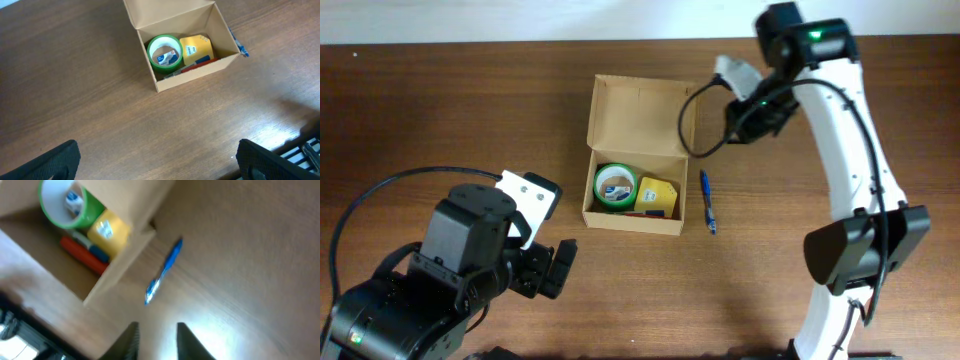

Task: Pack container
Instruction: 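Withdraw the right gripper from the box toward the blue pen, then lower the right gripper onto the blue pen and grasp it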

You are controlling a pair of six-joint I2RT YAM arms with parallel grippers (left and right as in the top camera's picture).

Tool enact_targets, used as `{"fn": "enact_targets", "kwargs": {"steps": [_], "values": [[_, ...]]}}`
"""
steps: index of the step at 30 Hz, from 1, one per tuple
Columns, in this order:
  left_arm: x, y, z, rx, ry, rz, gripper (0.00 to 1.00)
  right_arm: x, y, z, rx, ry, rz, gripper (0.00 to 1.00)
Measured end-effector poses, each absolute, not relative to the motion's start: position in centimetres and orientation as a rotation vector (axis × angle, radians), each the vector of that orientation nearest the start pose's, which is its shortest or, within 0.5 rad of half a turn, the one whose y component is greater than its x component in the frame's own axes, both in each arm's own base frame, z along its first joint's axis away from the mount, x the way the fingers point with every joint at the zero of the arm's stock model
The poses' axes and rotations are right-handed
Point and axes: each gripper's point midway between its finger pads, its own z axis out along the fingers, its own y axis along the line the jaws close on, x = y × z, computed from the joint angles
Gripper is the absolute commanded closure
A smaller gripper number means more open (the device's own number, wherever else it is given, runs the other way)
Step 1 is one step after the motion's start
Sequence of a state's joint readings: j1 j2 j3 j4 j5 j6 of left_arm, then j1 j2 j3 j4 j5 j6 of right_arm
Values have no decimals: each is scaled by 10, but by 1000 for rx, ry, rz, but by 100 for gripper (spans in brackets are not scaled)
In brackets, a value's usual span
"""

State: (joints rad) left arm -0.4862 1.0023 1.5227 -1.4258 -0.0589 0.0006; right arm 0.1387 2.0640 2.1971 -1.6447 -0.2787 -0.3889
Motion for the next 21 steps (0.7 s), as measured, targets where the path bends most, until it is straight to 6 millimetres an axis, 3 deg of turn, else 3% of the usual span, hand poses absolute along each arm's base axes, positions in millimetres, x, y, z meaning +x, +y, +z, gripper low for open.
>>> {"fn": "enact_targets", "kwargs": {"steps": [7,12,16,21], "values": [[192,-90,317,573,2411,-135,0,372,93,206,-762,2871,409,78],[192,-90,317,573,2410,-135,0,346,90,204,-759,2776,378,77],[192,-90,317,573,2410,-135,0,335,90,181,-725,2753,382,76],[192,-90,317,572,2410,-135,0,329,93,135,-695,2786,421,76]]}}
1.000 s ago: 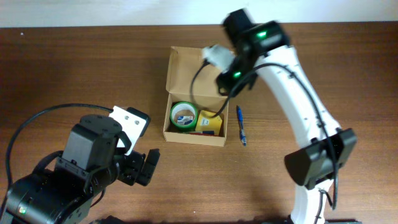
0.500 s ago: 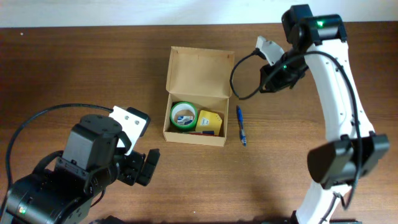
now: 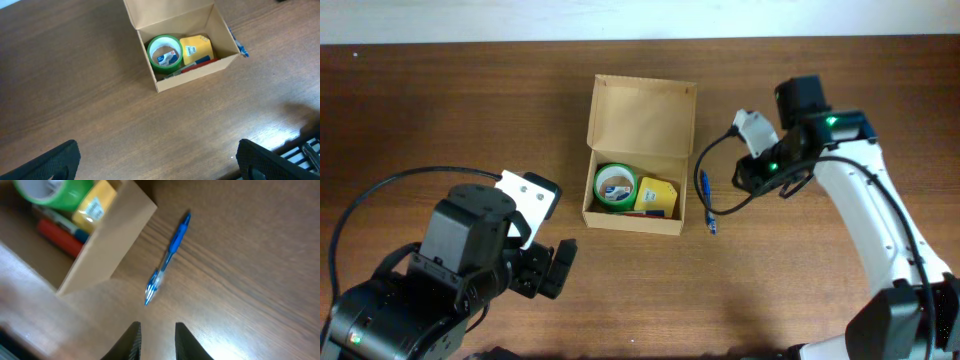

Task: Pack container
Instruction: 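Lower the right gripper onto the blue pen and grasp it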

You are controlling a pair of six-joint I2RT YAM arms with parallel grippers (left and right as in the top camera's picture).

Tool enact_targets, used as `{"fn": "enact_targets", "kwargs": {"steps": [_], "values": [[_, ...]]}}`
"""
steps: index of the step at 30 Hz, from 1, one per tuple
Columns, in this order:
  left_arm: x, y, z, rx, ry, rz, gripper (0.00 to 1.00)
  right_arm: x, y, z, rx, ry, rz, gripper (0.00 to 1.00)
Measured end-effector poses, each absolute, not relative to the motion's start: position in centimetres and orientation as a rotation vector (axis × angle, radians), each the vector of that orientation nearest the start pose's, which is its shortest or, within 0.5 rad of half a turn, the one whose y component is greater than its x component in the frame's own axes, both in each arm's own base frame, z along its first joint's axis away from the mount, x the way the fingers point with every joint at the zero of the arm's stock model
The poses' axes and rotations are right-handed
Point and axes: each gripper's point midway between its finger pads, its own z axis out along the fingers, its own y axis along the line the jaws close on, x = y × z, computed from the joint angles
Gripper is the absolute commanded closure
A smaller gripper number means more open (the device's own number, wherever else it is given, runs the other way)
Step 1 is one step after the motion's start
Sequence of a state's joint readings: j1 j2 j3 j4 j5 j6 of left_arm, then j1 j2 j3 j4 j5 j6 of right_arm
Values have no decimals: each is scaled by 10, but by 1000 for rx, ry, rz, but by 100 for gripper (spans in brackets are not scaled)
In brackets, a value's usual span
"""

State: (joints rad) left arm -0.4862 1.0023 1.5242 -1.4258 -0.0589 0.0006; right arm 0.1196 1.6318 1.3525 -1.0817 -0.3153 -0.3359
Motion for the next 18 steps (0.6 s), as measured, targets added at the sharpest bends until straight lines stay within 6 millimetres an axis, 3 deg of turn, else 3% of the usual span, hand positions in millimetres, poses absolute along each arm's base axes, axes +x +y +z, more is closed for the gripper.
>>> {"fn": "enact_targets", "kwargs": {"steps": [1,2,3,10,18], "values": [[192,-90,317,572,2410,-135,0,329,95,127,-687,2785,424,76],[192,-90,317,572,2410,-135,0,330,97,119,-682,2777,425,66],[192,-90,317,572,2410,-136,0,330,99,114,-676,2774,426,64],[192,-90,317,572,2410,-136,0,325,122,72,-602,2765,448,64],[192,-90,317,573,2411,-135,0,323,117,40,-431,2777,414,64]]}}
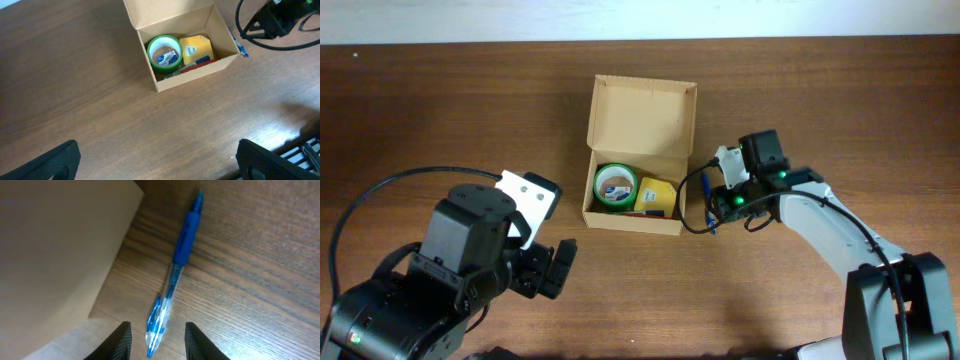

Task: Pack container
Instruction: 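Lower the right gripper onto the blue pen and grasp it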

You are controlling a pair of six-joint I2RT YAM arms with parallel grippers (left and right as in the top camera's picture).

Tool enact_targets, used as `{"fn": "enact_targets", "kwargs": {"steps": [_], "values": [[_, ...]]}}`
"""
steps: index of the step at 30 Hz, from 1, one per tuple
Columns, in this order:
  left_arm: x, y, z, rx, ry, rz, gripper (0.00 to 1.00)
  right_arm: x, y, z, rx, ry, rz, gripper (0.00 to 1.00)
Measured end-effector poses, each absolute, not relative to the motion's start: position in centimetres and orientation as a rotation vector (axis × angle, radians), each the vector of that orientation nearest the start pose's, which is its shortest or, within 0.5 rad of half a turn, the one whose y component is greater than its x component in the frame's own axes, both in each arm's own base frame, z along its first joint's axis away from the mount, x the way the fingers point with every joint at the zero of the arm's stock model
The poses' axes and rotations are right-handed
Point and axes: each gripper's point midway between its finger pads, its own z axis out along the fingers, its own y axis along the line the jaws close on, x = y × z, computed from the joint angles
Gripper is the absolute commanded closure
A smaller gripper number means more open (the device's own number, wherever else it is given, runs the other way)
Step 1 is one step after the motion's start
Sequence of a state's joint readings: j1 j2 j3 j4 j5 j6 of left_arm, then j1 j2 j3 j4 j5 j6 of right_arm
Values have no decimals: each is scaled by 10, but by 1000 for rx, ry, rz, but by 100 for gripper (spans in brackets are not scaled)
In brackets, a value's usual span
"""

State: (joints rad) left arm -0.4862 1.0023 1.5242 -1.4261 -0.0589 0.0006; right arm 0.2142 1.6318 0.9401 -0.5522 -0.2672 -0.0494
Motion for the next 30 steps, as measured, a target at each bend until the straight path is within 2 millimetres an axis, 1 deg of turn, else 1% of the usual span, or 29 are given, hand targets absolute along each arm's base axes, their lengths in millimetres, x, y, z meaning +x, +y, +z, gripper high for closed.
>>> {"fn": "enact_targets", "kwargs": {"steps": [3,9,17,24,30], "values": [[192,-90,317,573,2411,-135,0,325,118,32,-387,2752,414,60],[192,-90,317,573,2411,-135,0,326,125,25,-374,2727,382,57],[192,-90,317,573,2411,-135,1,337,126,25,-335,2690,274,57],[192,-90,317,573,2411,-135,0,339,122,10,-299,2717,226,57],[192,-90,317,573,2411,-135,0,341,121,3,-291,2723,210,58]]}}
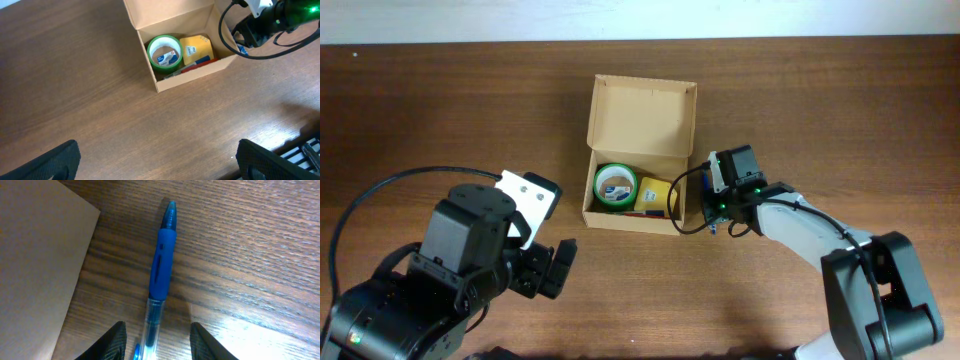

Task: Pack container
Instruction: 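Lower the right gripper onto the blue pen and grasp it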

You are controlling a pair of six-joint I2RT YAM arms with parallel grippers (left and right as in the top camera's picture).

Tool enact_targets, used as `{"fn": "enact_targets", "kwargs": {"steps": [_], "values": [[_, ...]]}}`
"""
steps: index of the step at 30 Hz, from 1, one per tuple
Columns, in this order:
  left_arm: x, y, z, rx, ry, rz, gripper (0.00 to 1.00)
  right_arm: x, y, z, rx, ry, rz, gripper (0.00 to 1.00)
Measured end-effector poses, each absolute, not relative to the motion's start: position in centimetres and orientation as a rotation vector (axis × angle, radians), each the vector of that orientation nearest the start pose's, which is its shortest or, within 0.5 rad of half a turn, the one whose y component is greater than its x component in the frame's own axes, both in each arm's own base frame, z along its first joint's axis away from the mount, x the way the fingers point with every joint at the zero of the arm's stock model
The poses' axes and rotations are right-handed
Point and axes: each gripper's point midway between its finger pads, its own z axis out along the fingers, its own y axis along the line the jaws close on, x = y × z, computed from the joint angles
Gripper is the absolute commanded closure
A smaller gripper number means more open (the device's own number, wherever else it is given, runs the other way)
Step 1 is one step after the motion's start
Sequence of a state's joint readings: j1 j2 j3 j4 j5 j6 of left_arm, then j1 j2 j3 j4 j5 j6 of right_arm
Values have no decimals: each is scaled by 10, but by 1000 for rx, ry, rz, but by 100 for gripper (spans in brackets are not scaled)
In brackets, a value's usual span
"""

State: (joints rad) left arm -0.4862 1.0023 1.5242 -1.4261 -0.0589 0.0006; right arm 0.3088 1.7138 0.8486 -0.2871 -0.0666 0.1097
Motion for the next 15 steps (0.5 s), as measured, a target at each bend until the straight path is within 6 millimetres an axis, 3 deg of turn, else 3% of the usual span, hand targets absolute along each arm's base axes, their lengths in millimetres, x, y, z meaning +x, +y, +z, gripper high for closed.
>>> {"fn": "enact_targets", "kwargs": {"steps": [4,9,13,15], "values": [[192,-90,317,573,2411,-136,0,342,121,0,-290,2724,206,60],[192,-90,317,573,2411,-135,0,344,119,-1,-291,2719,191,78],[192,-90,317,573,2411,-135,1,345,118,-1,-282,2719,183,83],[192,-90,317,573,2411,-135,0,345,118,-1,-281,2718,182,94]]}}
